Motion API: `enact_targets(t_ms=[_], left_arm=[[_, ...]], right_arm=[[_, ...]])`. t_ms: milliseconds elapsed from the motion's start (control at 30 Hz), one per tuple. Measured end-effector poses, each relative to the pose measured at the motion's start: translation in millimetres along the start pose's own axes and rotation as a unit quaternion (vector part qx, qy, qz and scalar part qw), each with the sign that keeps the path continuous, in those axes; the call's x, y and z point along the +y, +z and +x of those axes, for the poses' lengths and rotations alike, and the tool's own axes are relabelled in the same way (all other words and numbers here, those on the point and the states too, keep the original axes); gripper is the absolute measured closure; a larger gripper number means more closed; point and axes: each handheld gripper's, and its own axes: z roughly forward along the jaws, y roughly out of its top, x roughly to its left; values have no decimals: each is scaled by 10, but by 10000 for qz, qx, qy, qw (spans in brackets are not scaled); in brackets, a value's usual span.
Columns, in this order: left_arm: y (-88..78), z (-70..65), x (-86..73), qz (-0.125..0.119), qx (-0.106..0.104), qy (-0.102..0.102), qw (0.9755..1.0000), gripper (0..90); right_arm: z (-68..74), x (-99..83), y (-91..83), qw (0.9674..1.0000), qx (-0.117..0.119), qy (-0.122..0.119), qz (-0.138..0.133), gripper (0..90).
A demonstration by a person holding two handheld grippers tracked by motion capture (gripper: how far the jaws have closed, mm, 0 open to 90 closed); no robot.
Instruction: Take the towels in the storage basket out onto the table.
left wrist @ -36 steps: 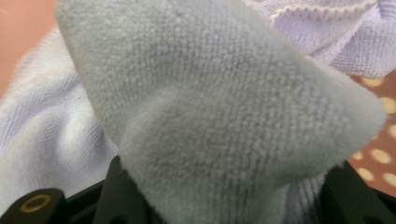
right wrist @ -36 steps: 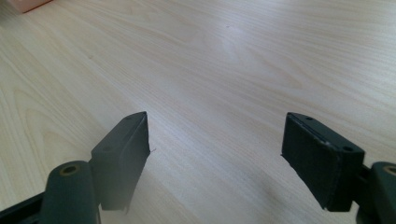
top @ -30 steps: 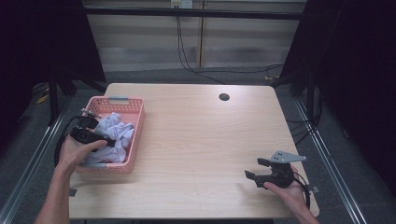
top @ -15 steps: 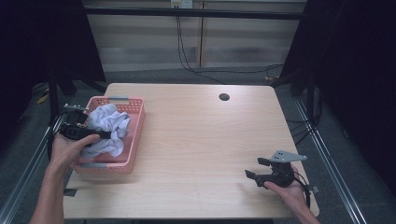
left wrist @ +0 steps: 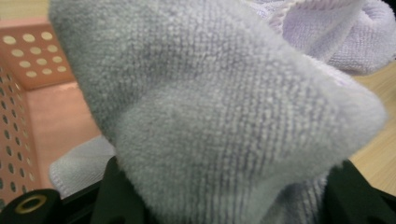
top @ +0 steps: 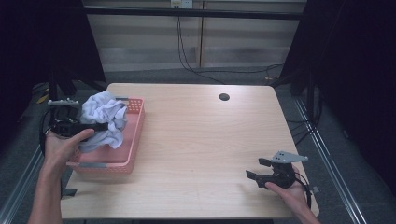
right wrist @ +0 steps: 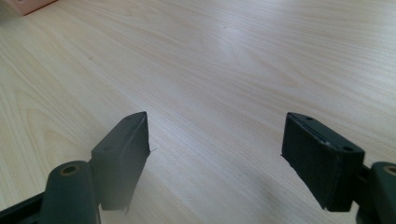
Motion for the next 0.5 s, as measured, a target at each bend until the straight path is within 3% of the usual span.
enact_targets(t_ms=[500], left_arm=[[-210, -151, 201, -424, -60, 94, 9990, 490]], right_arm=[[-29, 9, 7, 10000, -21, 49, -29, 230]])
